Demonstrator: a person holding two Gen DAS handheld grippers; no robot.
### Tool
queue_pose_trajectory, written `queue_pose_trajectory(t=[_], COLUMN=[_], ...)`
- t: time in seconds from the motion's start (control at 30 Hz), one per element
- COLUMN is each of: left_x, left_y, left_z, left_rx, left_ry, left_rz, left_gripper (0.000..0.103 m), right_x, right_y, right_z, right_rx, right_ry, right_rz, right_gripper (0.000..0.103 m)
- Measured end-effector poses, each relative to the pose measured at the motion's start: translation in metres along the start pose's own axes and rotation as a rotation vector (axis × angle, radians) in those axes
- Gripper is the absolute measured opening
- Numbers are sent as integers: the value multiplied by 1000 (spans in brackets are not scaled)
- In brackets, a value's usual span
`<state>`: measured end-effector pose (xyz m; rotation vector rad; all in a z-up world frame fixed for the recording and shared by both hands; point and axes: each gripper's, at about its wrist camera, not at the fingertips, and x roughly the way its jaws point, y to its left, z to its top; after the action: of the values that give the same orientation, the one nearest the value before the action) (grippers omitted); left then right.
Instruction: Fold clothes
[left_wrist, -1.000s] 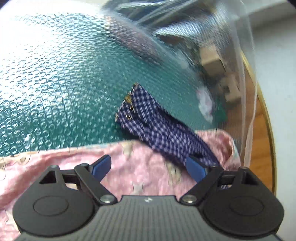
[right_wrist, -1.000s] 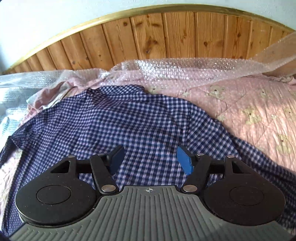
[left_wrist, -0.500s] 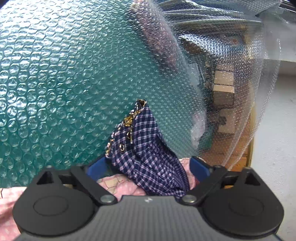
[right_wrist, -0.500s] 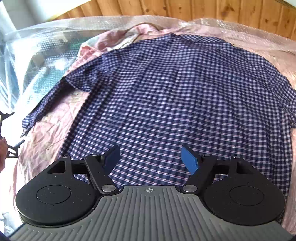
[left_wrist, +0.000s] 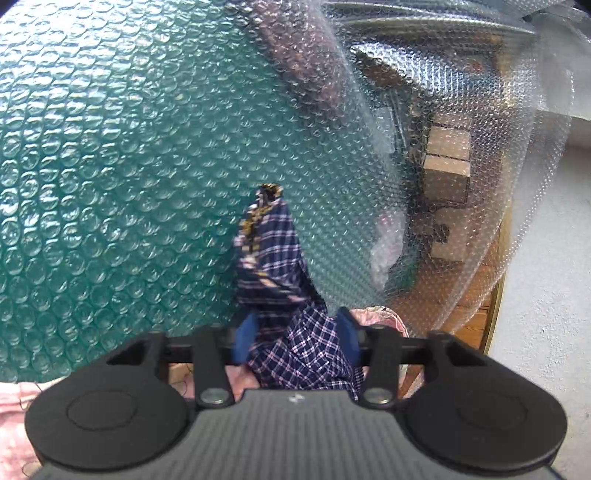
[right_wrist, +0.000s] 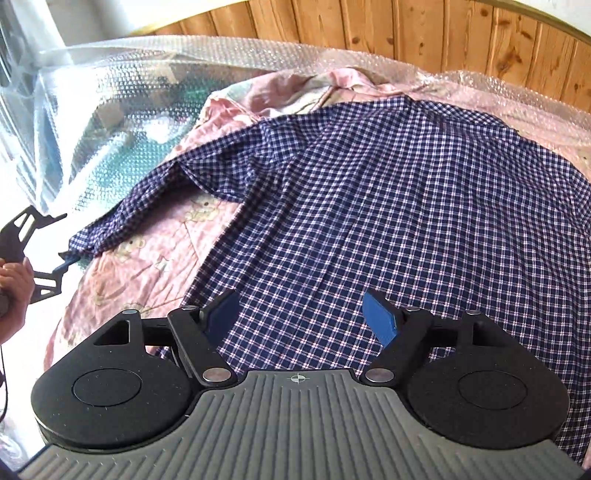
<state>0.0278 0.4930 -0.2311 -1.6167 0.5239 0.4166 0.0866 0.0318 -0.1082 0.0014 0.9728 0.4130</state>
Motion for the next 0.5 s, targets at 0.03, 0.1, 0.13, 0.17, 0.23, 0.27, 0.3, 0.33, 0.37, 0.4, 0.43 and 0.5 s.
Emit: queue_pose_trajectory(t=[0.03,0.1,0.13,0.17,0.23,0.27,0.3,0.33,0.37,0.4,0.43,0.5], left_x=[3,2,0,-3,-11,-16,-20,-24,-26,-22,-15,0], left_y=[-5,-27,-44,-64,-115,-137,-154,-171,-180,-175,-164,-143], left_z=[0,-8,-15,-27,-70,-105,-147,-190,-230,-264,-290,-320], left_rx=[31,165,254,361,660,839,1030,1221,1390,1521,1606,1673], left_ry=[13,16,15,20,51,93,152,211,284,358,408,483], left_rz=[1,-9,-24,-50,-123,-167,-219,-271,-310,-319,-302,-255], left_gripper=[6,3,2,2,2,2,2,1,1,1,1,1], right_x=[0,0,0,0,-2,-5,-7,-9,-11,-10,-7,1], right_y=[-1,-2,-2,-4,-12,-18,-27,-38,-50,-60,-70,-88], right_z=[0,3,6,10,18,24,29,32,35,34,32,25], right_rx=[6,20,28,41,86,131,192,267,346,416,481,599], right_ry=[0,-4,-8,-15,-38,-58,-87,-122,-159,-185,-204,-232], right_rz=[0,5,8,17,51,82,123,174,230,282,334,427], right_gripper=[77,77,77,77,77,77,78,79,84,88,90,91])
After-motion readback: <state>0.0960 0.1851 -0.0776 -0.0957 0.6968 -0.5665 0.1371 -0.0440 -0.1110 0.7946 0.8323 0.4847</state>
